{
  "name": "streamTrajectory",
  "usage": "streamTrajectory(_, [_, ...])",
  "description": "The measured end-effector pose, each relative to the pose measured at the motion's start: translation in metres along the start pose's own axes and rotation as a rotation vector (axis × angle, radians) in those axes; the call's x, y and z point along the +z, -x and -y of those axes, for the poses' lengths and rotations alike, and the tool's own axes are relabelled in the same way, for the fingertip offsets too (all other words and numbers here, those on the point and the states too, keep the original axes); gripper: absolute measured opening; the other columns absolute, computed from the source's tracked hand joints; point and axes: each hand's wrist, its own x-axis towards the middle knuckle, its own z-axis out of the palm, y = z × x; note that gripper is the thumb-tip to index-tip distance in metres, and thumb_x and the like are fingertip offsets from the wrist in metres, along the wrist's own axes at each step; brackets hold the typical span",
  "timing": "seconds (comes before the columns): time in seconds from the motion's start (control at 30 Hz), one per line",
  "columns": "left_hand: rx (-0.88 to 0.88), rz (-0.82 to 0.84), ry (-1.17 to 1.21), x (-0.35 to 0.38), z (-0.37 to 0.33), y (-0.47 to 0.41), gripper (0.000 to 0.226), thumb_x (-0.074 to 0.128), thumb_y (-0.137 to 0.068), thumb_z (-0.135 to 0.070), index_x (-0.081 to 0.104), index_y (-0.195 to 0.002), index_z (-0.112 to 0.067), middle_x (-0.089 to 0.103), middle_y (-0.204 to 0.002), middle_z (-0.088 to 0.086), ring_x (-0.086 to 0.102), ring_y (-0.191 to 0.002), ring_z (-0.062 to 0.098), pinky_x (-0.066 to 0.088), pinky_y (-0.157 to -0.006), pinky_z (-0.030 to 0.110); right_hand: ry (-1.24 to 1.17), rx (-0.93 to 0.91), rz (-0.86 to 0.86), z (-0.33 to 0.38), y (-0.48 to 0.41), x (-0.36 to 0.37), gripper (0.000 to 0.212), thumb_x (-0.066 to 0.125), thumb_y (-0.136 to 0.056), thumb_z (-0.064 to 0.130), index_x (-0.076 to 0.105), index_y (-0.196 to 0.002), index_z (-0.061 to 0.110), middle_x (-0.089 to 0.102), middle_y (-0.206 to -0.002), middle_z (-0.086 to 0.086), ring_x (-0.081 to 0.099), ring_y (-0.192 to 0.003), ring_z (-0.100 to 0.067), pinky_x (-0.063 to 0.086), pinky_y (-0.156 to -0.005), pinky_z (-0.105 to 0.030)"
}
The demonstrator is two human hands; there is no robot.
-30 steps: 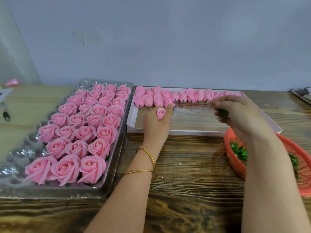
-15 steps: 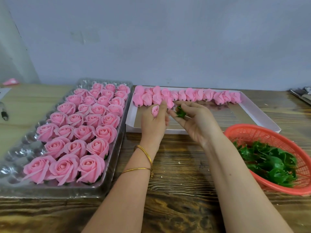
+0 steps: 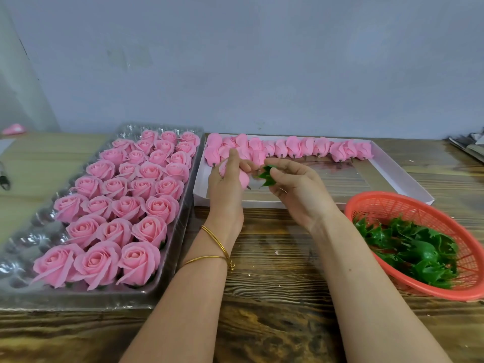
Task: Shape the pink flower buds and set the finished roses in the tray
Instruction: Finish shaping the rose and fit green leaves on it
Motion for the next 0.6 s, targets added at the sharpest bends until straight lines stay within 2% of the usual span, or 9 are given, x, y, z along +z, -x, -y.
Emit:
streamTrajectory(0.07, [-0.017, 0.004, 0.044, -0.0007, -0.0018, 0.0005, 0.050, 0.048, -0.100, -0.037, 0.061, -0.053, -0.024, 0.070, -0.077, 0.001, 0.065, -0.098, 0.029, 0.041, -0.105, 0.052, 0.007, 0.005, 0.018, -0.0006, -0.0001, -0.0017, 0.021, 0.055, -0.092, -0.005, 0.068, -0.103, 0.008, 0.067, -0.094, -0.008, 0.064, -0.090, -0.015, 0.050, -0.074, -0.022])
streamTrajectory(0.17, [-0.040, 0.027, 0.072, -0.0012, -0.0035, 0.0017, 0.051, 0.045, -0.100, -0.038, 0.062, -0.054, -0.024, 0.072, -0.080, 0.000, 0.066, -0.094, 0.020, 0.037, -0.108, 0.052, 0.005, 0.027, 0.079, -0.0017, 0.0011, -0.0024, 0.024, 0.055, -0.090, -0.011, 0.067, -0.102, 0.006, 0.072, -0.085, -0.005, 0.069, -0.084, -0.015, 0.056, -0.078, -0.025])
streamTrajectory(0.27, [-0.052, 0.030, 0.064, -0.0010, -0.0044, 0.0024, 0.056, 0.044, -0.101, -0.039, 0.062, -0.049, -0.027, 0.073, -0.083, -0.003, 0.064, -0.105, 0.021, 0.035, -0.109, 0.052, -0.001, 0.047, 0.116, -0.0027, 0.0021, -0.0012, 0.025, 0.054, -0.089, -0.015, 0.065, -0.103, 0.003, 0.073, -0.078, -0.002, 0.070, -0.080, -0.016, 0.058, -0.080, -0.027])
streamTrajectory(0.37, [-0.047, 0.032, 0.059, -0.0005, -0.0057, 0.0029, 0.056, 0.044, -0.101, -0.040, 0.057, -0.047, -0.028, 0.073, -0.084, -0.004, 0.063, -0.109, 0.021, 0.035, -0.109, 0.052, -0.012, 0.061, 0.146, -0.0023, 0.0032, 0.0007, 0.026, 0.056, -0.087, -0.016, 0.064, -0.106, -0.001, 0.073, -0.079, -0.005, 0.070, -0.081, -0.018, 0.058, -0.085, -0.029])
streamTrajectory(0.6, [-0.041, 0.047, 0.046, 0.0014, -0.0039, 0.0026, 0.053, 0.046, -0.100, -0.040, 0.052, -0.049, -0.025, 0.072, -0.087, -0.002, 0.066, -0.096, 0.017, 0.045, -0.102, 0.048, -0.029, 0.074, 0.181, -0.0038, 0.0057, 0.0063, 0.026, 0.055, -0.084, -0.021, 0.063, -0.095, 0.001, 0.072, -0.072, -0.004, 0.071, -0.074, -0.015, 0.059, -0.082, -0.029])
